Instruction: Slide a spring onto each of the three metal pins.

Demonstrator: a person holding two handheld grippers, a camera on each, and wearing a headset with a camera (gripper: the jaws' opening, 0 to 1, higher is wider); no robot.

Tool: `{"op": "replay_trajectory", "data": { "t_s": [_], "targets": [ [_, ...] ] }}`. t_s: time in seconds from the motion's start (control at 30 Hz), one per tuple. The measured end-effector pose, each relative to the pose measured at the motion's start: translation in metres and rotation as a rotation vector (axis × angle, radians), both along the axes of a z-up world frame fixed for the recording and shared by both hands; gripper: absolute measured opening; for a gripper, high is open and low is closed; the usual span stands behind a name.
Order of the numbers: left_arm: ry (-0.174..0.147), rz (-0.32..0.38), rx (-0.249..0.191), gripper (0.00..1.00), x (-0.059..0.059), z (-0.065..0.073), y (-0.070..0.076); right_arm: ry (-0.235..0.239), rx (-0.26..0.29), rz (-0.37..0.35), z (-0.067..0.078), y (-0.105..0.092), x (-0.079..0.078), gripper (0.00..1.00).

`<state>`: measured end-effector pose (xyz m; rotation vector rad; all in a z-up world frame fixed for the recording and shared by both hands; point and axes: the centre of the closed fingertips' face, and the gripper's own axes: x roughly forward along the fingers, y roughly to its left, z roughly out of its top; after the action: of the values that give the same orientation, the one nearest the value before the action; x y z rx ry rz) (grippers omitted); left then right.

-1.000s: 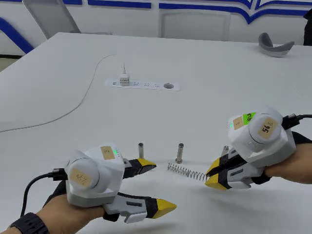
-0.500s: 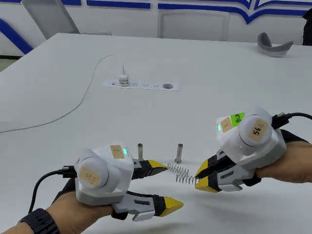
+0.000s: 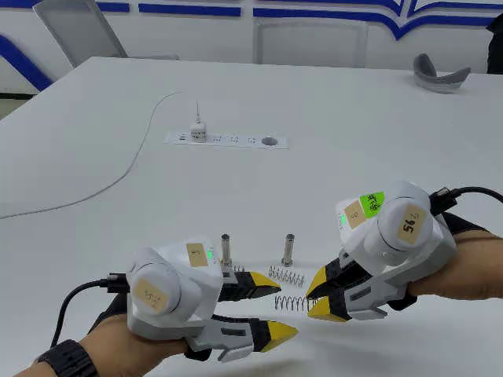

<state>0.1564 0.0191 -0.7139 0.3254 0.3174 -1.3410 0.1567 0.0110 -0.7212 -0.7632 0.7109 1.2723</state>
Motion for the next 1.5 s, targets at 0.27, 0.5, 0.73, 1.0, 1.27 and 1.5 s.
{"op": "replay_trajectory", "data": {
  "t_s": [0.27,0.5,0.73,1.0,1.27,1.5],
  "targets": [
    [-0.016,-0.027,0.004,0.2,-0.006,0.0,-0.003,-0.002,-0.014,0.043,-0.001,0.001,-0.007,0.12],
    [-0.027,-0.035,0.013,0.14,-0.006,-0.002,-0.003,-0.006,-0.025,0.065,-0.002,0.001,-0.01,0.12],
    [-0.039,-0.047,0.018,0.12,-0.007,-0.003,-0.003,-0.004,-0.02,0.069,0.004,0.002,-0.01,0.12],
    [-0.043,-0.052,0.022,0.12,-0.007,-0.003,-0.003,-0.006,-0.006,0.073,0.016,0.006,-0.012,0.12],
    [-0.045,-0.058,0.034,0.11,-0.009,-0.005,-0.004,-0.017,0.033,0.081,0.03,0.02,-0.013,0.11],
    [-0.043,-0.06,0.03,0.11,-0.011,-0.005,-0.005,-0.033,0.055,0.094,0.036,0.029,-0.013,0.11]
  ]
}}
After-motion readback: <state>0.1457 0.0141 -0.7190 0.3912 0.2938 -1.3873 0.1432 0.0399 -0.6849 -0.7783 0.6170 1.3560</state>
